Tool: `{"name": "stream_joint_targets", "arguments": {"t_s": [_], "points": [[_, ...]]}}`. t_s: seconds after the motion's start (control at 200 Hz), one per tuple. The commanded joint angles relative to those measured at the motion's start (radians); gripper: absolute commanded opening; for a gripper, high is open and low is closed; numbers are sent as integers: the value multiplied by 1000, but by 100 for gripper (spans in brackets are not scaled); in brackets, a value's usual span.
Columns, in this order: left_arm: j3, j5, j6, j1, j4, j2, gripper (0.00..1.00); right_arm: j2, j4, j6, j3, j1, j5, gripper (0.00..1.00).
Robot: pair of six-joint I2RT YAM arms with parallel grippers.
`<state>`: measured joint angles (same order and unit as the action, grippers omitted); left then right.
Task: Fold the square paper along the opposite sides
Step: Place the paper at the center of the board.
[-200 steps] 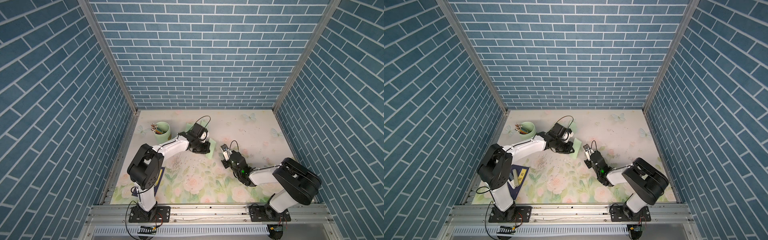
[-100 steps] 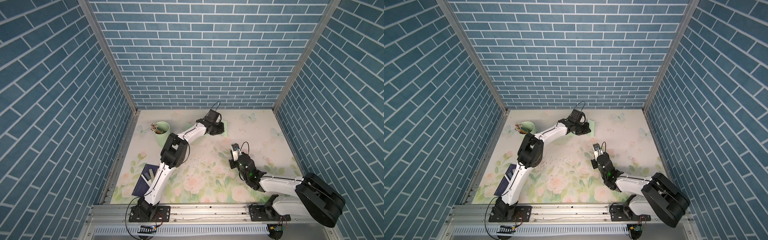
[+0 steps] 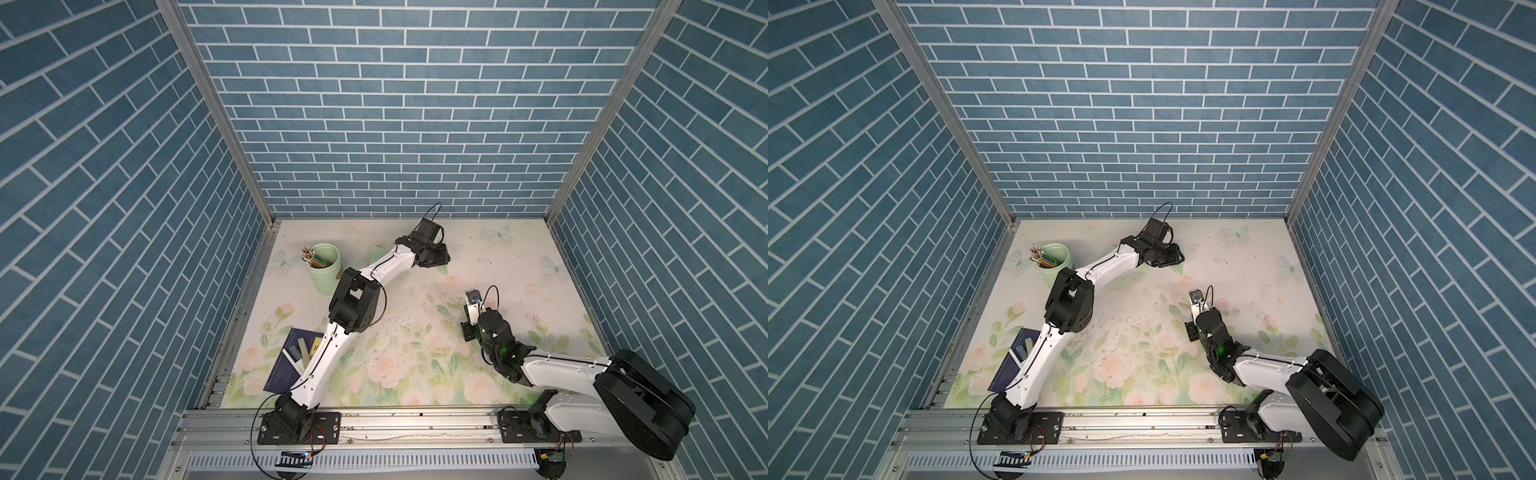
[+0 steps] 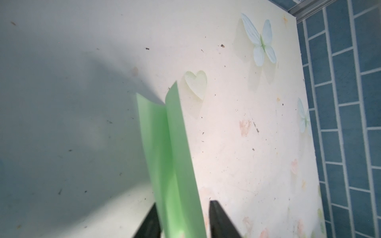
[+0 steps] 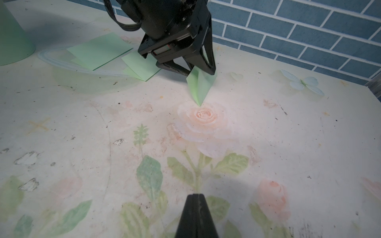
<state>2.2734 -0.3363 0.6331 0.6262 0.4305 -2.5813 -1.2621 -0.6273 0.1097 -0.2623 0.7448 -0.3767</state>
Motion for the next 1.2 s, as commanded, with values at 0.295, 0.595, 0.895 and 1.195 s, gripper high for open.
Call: {"name": "stream_joint_targets", "arguments": {"t_s": [0.295,0.595,0.895,1.195], "points": [[-15,41,-62,-6,67,16,86,-6,24,51,-11,-7,5,4],[-120,114,-74,-3,28,153,100,-10,39,66,-44,-13,7,4],[-389,339,-158,58,-184,481,100,71,43,5,-123,-37,-49,22],[-1331,835,-295,95,-919,1243,100,129,-105,-171,-155,-148,-202,89]]}}
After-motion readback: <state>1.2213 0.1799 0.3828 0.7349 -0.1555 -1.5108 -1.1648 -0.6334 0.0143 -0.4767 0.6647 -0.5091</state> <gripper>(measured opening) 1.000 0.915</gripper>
